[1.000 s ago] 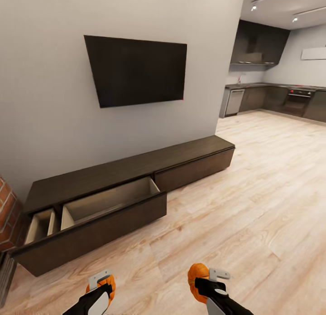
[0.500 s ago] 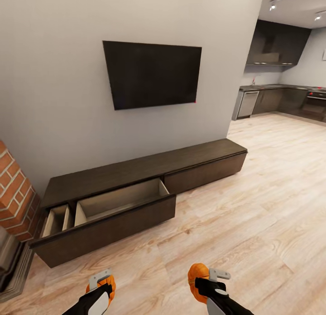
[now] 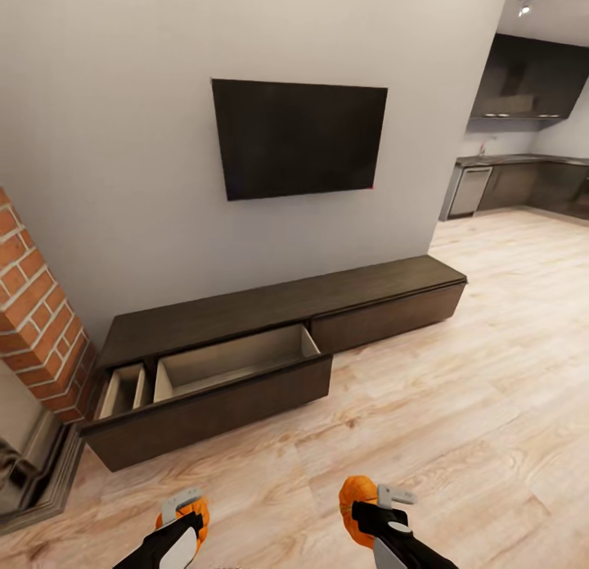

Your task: Place each of the two pumpkins and all three candles from the living room inside a cabinet in the living room (use any cabinet), then make sure every cabinet is closed, and position the cauldron so it is next to a table in the living room.

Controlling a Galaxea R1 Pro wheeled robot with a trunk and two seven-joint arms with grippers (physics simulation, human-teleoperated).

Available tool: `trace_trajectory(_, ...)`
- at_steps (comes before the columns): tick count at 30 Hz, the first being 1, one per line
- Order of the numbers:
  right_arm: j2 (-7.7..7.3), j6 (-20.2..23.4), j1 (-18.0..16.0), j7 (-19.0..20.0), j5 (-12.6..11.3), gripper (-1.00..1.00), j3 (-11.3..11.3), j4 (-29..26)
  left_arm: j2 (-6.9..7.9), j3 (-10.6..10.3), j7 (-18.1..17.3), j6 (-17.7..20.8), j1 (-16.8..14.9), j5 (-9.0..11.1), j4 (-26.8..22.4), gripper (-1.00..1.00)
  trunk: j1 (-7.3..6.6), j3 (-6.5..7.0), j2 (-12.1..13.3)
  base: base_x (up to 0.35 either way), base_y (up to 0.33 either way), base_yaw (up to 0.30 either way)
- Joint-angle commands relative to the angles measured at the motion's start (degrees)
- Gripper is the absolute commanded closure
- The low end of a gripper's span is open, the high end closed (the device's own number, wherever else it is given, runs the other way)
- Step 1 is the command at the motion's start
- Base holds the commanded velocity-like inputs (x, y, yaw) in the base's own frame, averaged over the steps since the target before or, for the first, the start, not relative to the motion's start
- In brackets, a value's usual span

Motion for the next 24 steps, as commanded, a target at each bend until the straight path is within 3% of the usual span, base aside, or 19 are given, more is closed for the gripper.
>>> trace_trajectory(1,-0.02,-0.21,-0.04,-0.3,-0.55,1.0,0.5,-0.06,0.03,-0.51,0.52,0.29,-0.04,0.16,-0.09,1.0,0.0,-0.05,-0.03,0.0,0.0,0.285)
trace_trajectory(8,0.0,-0.21,-0.04,-0.31,-0.55,1.0,0.5,-0.06,-0.06,-0.53,0.52,0.29,-0.04,0.15,-0.09,1.0,0.0,-0.05,-0.03,0.031,0.0,0.287)
trace_trajectory(15,-0.03,-0.21,-0.04,-0.3,-0.55,1.0,0.5,-0.06,-0.07,-0.52,0.52,0.29,-0.04,0.15,-0.09,1.0,0.0,-0.05,-0.03,0.249,0.0,0.276)
trace_trajectory(24,-0.01,-0.2,-0.04,-0.24,-0.55,1.0,0.5,-0.06,-0.07,-0.49,0.52,0.35,-0.04,0.17,-0.09,1.0,0.0,-0.05,-0.03,0.109,0.0,0.032)
